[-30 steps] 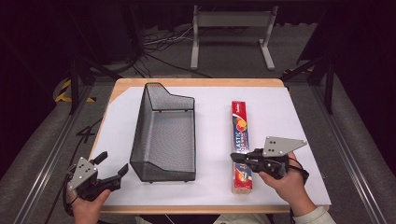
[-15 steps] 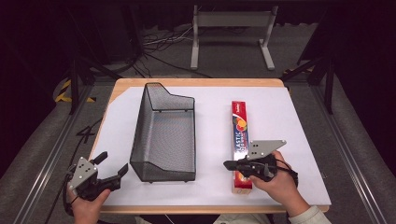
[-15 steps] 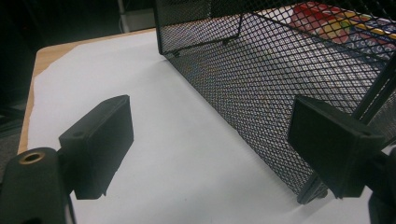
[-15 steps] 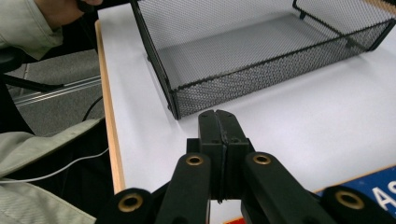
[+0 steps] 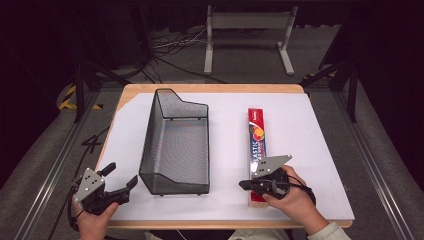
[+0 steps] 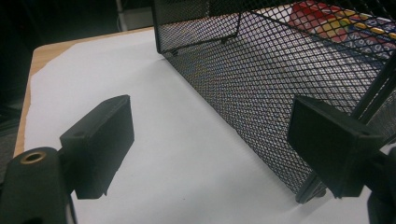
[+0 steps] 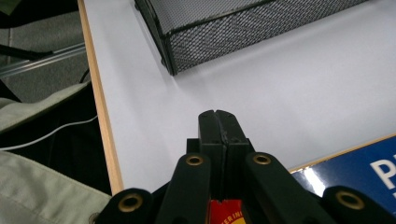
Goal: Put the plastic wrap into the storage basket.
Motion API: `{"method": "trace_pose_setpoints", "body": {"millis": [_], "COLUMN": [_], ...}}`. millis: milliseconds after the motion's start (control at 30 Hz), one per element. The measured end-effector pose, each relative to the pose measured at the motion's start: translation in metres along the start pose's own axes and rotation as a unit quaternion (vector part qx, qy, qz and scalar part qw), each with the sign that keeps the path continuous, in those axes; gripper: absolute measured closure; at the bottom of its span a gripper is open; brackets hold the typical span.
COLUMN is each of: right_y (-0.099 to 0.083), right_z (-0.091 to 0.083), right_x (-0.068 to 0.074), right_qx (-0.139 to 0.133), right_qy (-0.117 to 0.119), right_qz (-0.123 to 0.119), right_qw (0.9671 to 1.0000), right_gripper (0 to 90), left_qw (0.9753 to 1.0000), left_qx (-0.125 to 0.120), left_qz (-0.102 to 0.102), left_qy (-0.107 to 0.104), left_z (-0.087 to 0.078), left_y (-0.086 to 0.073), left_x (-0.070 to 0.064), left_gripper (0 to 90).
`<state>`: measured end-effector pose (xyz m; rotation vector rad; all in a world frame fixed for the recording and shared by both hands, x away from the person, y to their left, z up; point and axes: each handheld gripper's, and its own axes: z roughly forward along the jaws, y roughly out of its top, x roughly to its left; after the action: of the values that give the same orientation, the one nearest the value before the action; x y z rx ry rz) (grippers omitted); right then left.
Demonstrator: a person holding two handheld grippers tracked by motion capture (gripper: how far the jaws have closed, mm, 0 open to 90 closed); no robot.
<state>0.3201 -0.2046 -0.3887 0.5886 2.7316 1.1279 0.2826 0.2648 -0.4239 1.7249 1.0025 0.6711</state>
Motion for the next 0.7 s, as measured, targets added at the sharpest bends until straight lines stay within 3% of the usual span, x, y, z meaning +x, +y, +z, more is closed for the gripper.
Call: {"method": "trace_pose_setpoints", "body": {"millis": [367,700], "right_y": [0.001,0.000], "right_z": [0.010,0.021], "right_x": [0.005,0.010], "right_qx": [0.051,0.093], "right_qy": [-0.006,0.006], "right_qz": [-0.014,-0.019], "right_qw": [0.9986,0.9955], "right_gripper": [90.0,90.0], "left_qw": [1.0000,1.0000], "left_qx": [0.003,0.002], "left_qz": [0.000,-0.001], "left_qy": [-0.003,-0.002], "left_z": [0.001,0.001], "left_y": [0.000,-0.001], "left_x": [0.000,0.000], "left_gripper": [15.5,15.5]}}
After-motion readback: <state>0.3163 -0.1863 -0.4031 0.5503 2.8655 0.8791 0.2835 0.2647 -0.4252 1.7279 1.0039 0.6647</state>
